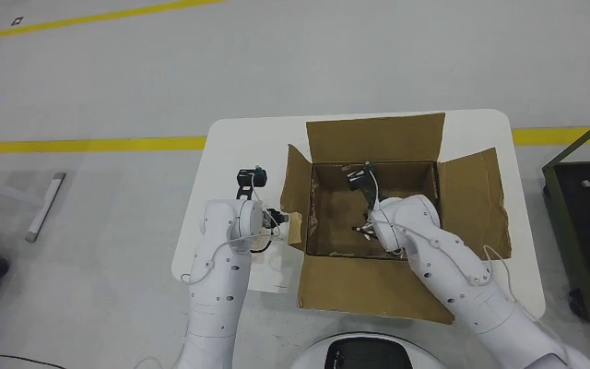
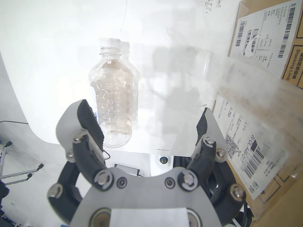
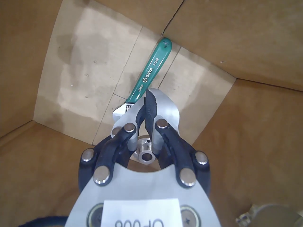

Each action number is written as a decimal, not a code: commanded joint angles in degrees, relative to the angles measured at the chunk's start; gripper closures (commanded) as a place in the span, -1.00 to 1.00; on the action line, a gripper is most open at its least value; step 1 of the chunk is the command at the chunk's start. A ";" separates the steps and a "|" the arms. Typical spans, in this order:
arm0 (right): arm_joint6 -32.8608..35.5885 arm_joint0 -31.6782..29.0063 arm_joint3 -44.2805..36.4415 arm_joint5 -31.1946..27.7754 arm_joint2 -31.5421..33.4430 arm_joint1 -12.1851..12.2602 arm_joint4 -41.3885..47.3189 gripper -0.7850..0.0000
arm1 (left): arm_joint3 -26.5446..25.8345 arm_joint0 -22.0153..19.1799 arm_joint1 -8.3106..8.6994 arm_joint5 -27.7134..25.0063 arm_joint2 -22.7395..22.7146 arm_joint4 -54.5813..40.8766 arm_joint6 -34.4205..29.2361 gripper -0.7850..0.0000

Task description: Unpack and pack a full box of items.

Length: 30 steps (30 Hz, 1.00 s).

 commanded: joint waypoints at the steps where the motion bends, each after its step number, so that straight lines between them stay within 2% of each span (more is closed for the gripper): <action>1: 2.30 1.07 0.55 0.91 -0.48 -0.37 0.01 0.66 | 0.00 0.00 0.00 0.00 0.00 0.00 0.00 -1.00; 2: 3.15 1.61 0.92 1.59 -0.49 -0.54 0.11 0.44 | 0.00 0.00 0.00 0.00 0.00 0.00 0.00 -1.00; 3: 3.87 2.08 1.22 2.06 -0.57 -0.72 0.33 0.34 | 0.00 0.00 0.00 0.00 0.00 0.00 0.00 -1.00; 11: 6.73 4.66 4.55 5.16 -1.52 -1.90 -0.56 0.30 | 0.00 0.00 0.00 0.00 0.00 0.00 0.00 -1.00; 17: 5.66 5.31 8.33 6.97 -2.60 -2.86 -1.50 0.10 | 0.00 0.00 0.00 0.00 0.00 0.00 0.00 -1.00; 30: 1.05 7.39 16.77 9.24 -3.44 -4.95 -0.02 0.16 | 0.00 0.00 0.00 0.00 0.00 0.00 0.00 -1.00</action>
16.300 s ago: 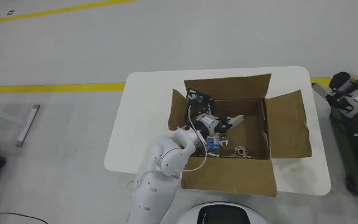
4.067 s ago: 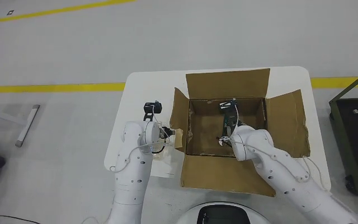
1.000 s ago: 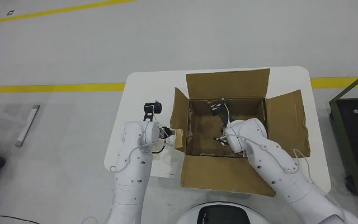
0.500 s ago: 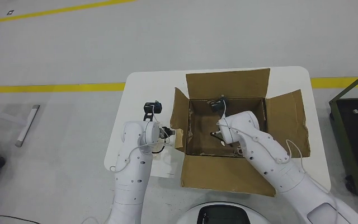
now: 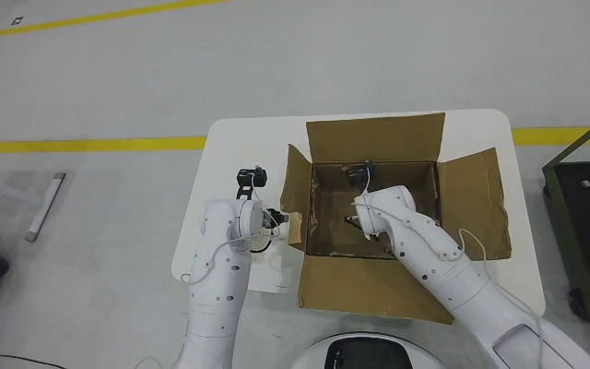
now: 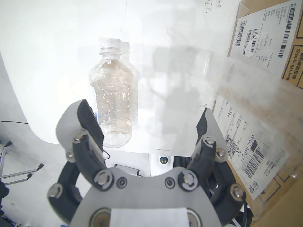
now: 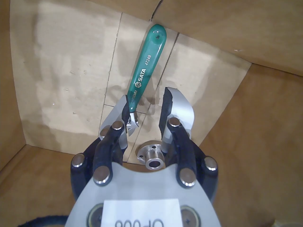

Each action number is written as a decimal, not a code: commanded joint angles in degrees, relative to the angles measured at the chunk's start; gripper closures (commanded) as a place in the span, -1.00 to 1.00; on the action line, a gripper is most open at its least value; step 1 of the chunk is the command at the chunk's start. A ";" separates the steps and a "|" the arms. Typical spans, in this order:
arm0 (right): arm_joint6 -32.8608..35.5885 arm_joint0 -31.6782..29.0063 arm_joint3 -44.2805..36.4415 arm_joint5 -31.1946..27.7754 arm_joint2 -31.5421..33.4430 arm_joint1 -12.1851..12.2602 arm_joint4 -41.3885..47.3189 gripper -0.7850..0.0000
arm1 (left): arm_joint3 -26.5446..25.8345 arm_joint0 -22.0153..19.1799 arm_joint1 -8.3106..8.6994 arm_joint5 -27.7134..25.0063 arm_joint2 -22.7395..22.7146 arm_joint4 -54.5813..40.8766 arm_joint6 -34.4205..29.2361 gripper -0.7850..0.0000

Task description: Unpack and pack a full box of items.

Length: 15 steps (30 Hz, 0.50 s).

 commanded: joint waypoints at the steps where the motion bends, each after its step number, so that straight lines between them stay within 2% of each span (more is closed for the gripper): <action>1: -0.33 0.30 1.01 0.05 -0.25 -0.33 0.25 0.16 | 0.00 0.00 0.00 0.00 0.00 0.00 0.00 -1.00; 11: -1.31 1.31 4.53 -0.08 -0.69 -1.61 0.82 0.21 | 0.00 0.00 0.00 0.00 0.00 0.00 0.00 -1.00; 15: -1.38 1.33 5.48 -0.34 -0.77 -1.98 0.61 0.34 | 0.00 0.00 0.00 0.00 0.00 0.00 0.00 -1.00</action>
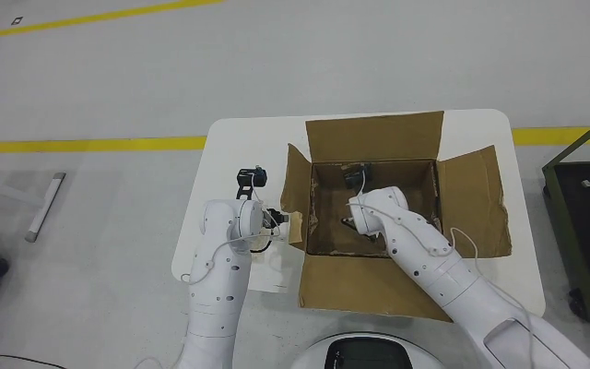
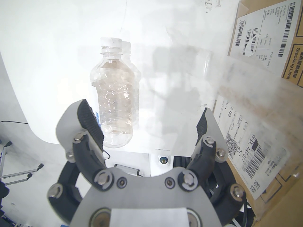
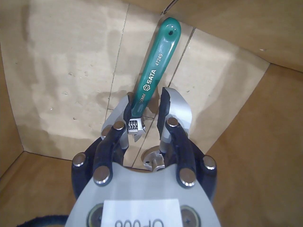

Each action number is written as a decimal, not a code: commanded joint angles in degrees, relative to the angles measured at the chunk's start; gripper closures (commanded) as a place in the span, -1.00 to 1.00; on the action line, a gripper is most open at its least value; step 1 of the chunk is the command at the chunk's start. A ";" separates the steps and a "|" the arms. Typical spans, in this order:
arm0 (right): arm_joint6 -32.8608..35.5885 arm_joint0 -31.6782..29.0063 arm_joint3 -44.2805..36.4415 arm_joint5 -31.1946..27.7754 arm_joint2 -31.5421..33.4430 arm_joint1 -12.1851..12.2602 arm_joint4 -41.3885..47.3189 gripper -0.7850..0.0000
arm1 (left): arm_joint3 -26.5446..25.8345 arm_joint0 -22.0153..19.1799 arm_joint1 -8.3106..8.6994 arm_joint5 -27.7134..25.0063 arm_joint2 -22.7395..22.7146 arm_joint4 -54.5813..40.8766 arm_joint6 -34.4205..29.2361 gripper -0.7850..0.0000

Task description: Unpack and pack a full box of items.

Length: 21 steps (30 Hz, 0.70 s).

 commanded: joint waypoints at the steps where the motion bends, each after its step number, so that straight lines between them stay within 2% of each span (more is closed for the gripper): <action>1: -0.07 0.05 0.65 -0.20 -0.02 -0.17 -0.18 0.36 | 0.00 0.00 0.00 0.00 0.00 0.00 0.00 -1.00; 3: -0.21 0.04 1.14 -0.32 -0.05 -0.37 -0.13 0.58 | 0.00 0.00 0.00 0.00 0.00 0.00 0.00 -1.00; 6: -0.23 0.08 1.75 -0.52 -0.03 -0.62 -0.32 0.72 | 0.00 0.00 0.00 0.00 0.00 0.00 0.00 -1.00; 9: -0.18 0.12 2.08 -0.87 0.02 -0.84 -0.51 1.00 | 0.00 0.00 0.00 0.00 0.00 0.00 0.00 -1.00; 15: 0.18 -0.18 1.91 -2.75 0.61 -1.06 -0.47 1.00 | 0.00 0.00 0.00 0.00 0.00 0.00 0.00 -1.00; 21: 1.78 -1.42 -1.41 -8.15 1.12 -0.77 -1.38 1.00 | 0.00 0.00 0.00 0.00 0.00 0.00 0.00 -1.00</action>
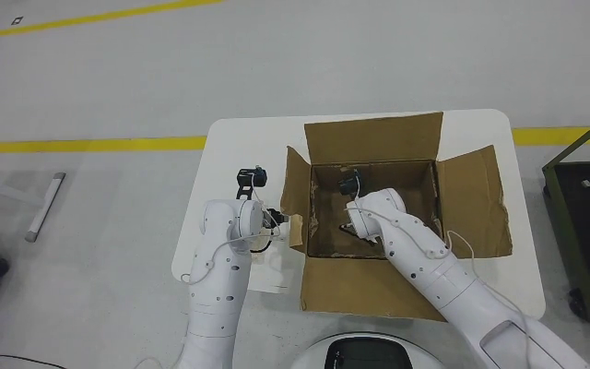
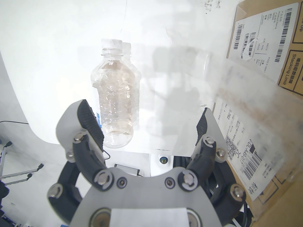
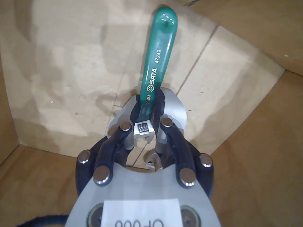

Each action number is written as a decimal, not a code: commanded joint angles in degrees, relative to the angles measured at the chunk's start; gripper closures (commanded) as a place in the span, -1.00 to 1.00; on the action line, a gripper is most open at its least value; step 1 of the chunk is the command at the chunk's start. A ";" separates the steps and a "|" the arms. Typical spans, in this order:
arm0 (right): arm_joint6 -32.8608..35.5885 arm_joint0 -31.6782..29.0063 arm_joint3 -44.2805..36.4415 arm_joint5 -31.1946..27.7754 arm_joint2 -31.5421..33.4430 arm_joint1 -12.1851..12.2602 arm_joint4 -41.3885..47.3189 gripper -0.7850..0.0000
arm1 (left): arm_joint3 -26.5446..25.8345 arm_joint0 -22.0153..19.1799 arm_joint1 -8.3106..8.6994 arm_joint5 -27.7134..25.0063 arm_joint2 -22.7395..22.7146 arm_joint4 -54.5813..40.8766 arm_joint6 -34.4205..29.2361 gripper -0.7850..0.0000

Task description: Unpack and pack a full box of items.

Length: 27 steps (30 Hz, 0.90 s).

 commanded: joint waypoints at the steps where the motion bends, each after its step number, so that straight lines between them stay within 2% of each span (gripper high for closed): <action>1: 0.89 -0.59 -1.66 -2.08 0.25 0.20 -0.65 1.00 | 0.00 0.00 0.00 0.00 0.00 0.00 0.00 -1.00; 7: 2.26 -3.53 -7.70 -9.85 1.21 1.13 -2.82 1.00 | 0.00 0.00 0.00 0.00 0.00 0.00 0.00 -1.00; 20: 3.58 -11.84 -25.93 -19.98 8.32 3.66 -6.29 1.00 | 0.00 0.00 0.00 0.00 0.00 0.00 0.00 -1.00; 27: 3.39 -12.74 -27.61 -20.11 9.48 3.86 -5.83 1.00 | 0.00 0.00 0.00 0.00 0.00 0.00 0.00 -1.00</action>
